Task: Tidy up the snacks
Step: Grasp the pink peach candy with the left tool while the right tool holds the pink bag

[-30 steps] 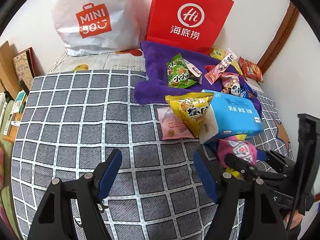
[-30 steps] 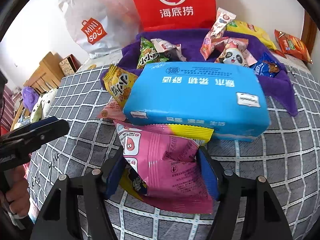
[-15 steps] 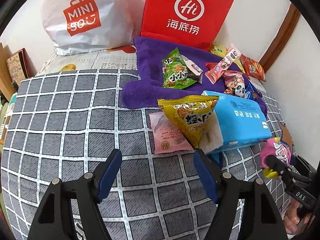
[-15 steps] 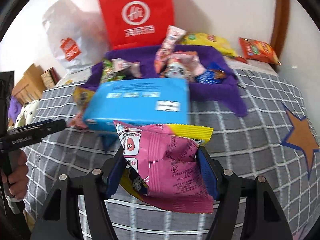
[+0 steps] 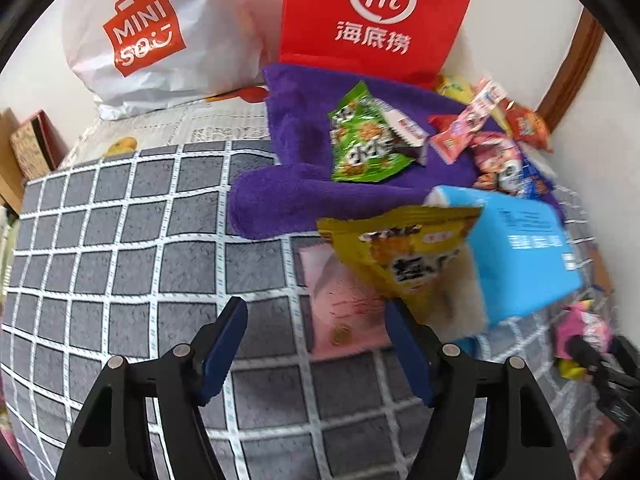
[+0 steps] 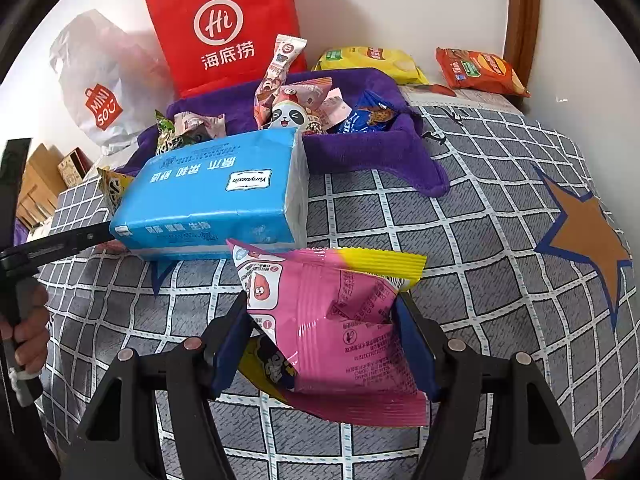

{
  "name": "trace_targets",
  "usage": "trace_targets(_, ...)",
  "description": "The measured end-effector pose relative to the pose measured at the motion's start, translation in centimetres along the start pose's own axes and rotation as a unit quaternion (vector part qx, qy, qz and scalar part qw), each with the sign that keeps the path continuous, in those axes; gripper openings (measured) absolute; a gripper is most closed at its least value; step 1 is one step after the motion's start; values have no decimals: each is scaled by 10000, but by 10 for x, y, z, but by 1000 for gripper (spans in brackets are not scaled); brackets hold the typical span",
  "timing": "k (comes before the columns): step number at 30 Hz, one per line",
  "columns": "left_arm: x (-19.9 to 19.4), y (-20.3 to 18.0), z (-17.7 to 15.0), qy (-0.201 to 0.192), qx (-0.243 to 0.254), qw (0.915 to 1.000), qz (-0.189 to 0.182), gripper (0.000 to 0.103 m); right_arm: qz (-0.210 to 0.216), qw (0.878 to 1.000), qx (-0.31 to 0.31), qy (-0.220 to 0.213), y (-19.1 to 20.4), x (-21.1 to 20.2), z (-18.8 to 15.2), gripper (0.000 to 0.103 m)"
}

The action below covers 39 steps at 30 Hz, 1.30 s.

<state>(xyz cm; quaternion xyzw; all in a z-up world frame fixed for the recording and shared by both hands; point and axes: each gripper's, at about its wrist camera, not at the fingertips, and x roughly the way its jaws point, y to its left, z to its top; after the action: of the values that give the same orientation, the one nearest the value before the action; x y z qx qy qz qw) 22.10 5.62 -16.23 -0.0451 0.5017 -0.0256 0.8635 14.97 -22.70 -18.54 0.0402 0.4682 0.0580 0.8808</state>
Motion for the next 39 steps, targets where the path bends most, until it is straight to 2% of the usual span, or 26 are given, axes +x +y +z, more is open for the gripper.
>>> trace_targets(5, 11, -3, 3, 51, -77, 9999, -79, 68, -27, 10000, -39, 9, 1, 1, 0, 69)
trace_targets(7, 14, -8, 3, -11, 76, 10000, 30, 69, -61, 10000, -59, 14, 2, 2, 0, 69)
trace_targets(8, 14, -9, 3, -63, 131, 9999, 39, 60, -78, 9999, -65, 19, 3, 2, 1, 69)
trace_targets(9, 12, -8, 1, -110, 132, 9998, -45, 46, -90, 9999, -66, 23, 3, 3, 1, 69)
trace_targets(11, 5, -3, -3, -84, 66, 9997, -235, 32, -101, 9999, -55, 21, 3, 3, 1, 69)
trace_targets(16, -16, 24, -19, 23, -249, 9980, -580, 25, -111, 9999, -51, -10, 3, 1, 0, 69)
trace_targets(20, -36, 38, -42, 10, -225, 9985, -496, 25, -60, 10000, -7, -40, 3, -2, -3, 69)
trace_targets(28, -52, 43, -82, 276, -270, 9966, -733, 25, 16, 9999, -45, -130, 1, -17, -16, 68)
trace_targets(32, -59, 36, -95, 230, -216, 9965, -768, 25, 14, 9998, -84, -187, -6, -25, -27, 68)
trace_targets(34, -62, 34, -98, 210, -221, 9966, -769, 29, 30, 9998, -84, -186, -11, -29, -32, 68)
trace_targets(39, -67, 36, -104, 181, -337, 9963, -764, 52, 261, 9992, -100, -295, -20, -45, -42, 68)
